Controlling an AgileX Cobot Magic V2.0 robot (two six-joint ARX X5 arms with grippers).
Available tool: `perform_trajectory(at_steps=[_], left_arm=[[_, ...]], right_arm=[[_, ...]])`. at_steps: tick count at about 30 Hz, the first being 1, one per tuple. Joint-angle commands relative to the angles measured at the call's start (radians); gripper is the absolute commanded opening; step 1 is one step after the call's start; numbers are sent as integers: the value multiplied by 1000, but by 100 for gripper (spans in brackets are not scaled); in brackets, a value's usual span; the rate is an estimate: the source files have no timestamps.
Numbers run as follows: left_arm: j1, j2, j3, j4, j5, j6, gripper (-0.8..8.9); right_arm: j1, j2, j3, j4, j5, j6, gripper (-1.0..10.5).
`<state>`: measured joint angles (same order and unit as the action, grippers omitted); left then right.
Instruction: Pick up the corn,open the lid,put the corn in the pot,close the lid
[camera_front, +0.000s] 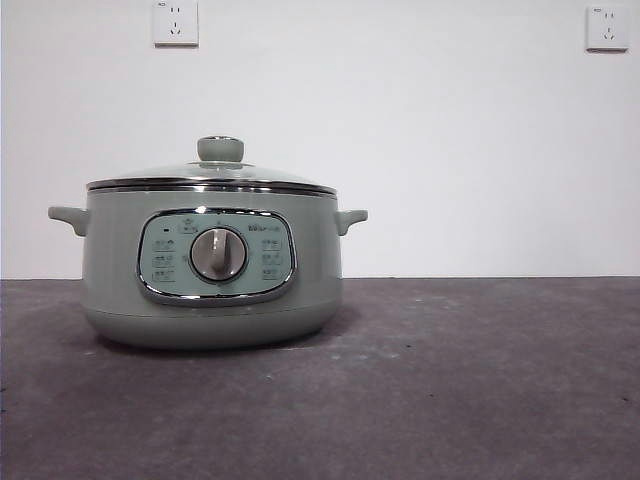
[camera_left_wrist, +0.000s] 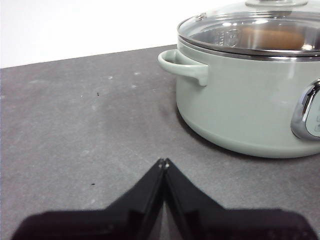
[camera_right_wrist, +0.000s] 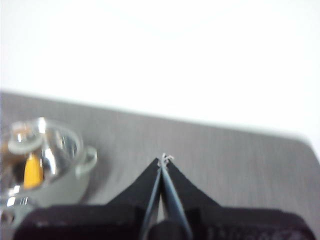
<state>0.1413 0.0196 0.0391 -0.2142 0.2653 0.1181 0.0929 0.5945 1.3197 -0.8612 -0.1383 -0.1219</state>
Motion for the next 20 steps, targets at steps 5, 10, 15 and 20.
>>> perform_trajectory(at_steps=[5, 10, 15, 20], left_arm=[[3, 0, -13, 8, 3, -11, -2], [3, 0, -13, 8, 3, -11, -2], [3, 0, -13, 8, 3, -11, -2], [3, 0, -13, 8, 3, -11, -2]], right_arm=[[-87, -200, -462, 393, -45, -38, 1], [-89, -323, -750, 571, 50, -28, 1], [-88, -439, -987, 718, 86, 41, 1], [-88, -530, -1150, 780, 94, 97, 1]])
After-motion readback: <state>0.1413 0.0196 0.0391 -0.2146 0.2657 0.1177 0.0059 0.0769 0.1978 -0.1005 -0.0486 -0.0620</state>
